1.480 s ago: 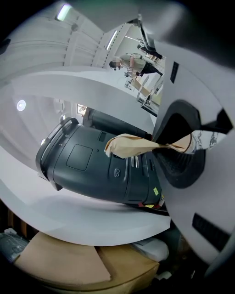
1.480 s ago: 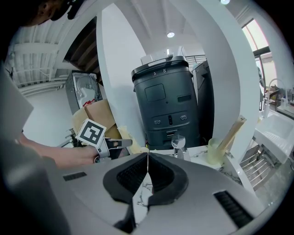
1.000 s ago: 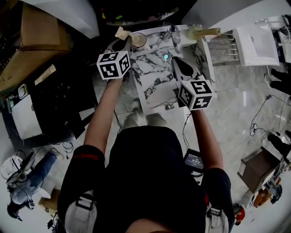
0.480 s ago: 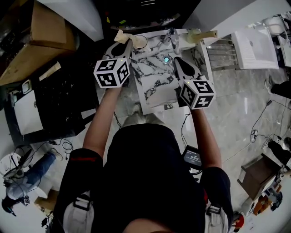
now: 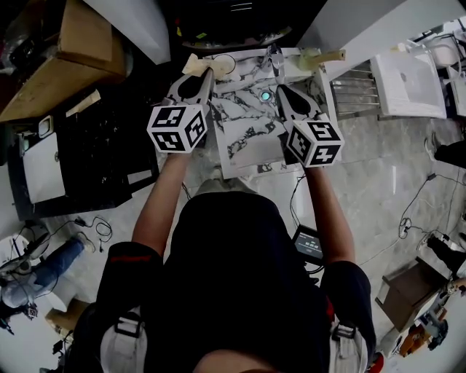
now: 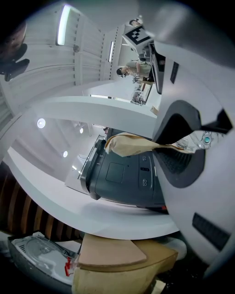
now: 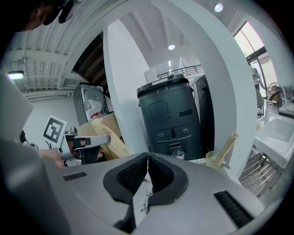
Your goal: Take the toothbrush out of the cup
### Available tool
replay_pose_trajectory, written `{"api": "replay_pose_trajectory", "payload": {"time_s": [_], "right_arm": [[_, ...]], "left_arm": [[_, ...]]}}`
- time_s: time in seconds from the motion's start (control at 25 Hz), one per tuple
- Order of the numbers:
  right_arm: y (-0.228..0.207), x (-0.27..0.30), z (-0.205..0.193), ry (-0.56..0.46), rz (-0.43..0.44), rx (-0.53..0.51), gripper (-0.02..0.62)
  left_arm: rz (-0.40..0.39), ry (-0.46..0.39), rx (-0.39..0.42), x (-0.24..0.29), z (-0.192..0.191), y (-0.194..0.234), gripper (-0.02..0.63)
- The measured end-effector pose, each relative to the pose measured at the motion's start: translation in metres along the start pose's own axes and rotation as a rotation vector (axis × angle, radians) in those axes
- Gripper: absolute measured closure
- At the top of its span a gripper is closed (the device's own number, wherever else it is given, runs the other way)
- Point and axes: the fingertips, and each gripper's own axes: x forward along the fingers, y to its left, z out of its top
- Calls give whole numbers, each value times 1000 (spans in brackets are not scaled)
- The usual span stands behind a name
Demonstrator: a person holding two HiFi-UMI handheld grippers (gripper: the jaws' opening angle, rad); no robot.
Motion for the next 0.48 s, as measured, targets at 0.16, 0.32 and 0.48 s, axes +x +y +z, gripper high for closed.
{"api": "replay_pose_trajectory", "payload": {"time_s": [0.16,0.32,0.48], "right_arm": [[3,-3,3,-5,18,-12,561],[10,-2,6,-11,39,-20,561],[21,-2,7,-16,56,-34,561]], "left_arm": [[-17,-9,9,-12,-1,-14,569],[-44,-24,35,-25,-3,-29,570],[-55,-23,62,-39,-8,-35,569]]}}
